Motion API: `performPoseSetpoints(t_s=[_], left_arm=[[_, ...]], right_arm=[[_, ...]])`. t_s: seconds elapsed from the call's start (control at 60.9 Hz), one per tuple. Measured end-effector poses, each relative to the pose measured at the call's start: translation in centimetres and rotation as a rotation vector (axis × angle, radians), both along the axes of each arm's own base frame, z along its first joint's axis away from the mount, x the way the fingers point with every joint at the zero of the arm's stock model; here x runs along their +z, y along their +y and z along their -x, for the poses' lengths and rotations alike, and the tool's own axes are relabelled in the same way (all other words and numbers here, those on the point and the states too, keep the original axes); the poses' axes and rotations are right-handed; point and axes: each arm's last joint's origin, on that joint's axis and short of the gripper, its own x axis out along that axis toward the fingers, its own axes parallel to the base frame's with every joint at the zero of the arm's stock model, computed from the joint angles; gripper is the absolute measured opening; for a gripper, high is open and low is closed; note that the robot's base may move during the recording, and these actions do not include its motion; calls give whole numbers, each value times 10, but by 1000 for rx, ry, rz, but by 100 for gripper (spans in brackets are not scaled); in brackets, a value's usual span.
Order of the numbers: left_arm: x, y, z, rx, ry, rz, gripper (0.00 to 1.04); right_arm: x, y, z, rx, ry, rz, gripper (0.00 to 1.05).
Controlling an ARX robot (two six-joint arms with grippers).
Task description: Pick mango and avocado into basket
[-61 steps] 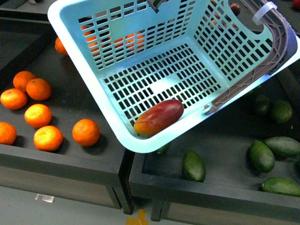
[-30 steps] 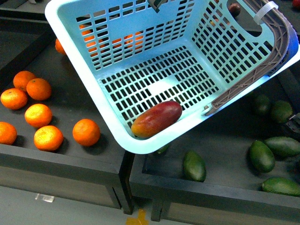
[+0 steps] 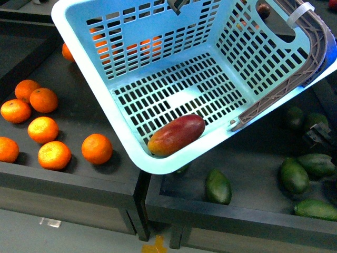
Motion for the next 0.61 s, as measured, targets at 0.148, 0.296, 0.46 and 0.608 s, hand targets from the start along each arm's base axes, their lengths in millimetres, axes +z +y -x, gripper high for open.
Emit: performPoseSetpoints(t_s=[0.148,0.296,0.46,0.608], left_arm=[[0,0,0,1,0,0,6],[0,0,0,0,0,0,6],[0,0,0,0,0,0,6],[0,0,0,0,0,0,6]], right_arm=[[-8,4,-10,4,13,5,97],[-18,4,-13,-10,29,10,97],[-22,3,-12,-19,36,16,80],[-20,3,-12,-15,11,10,59]])
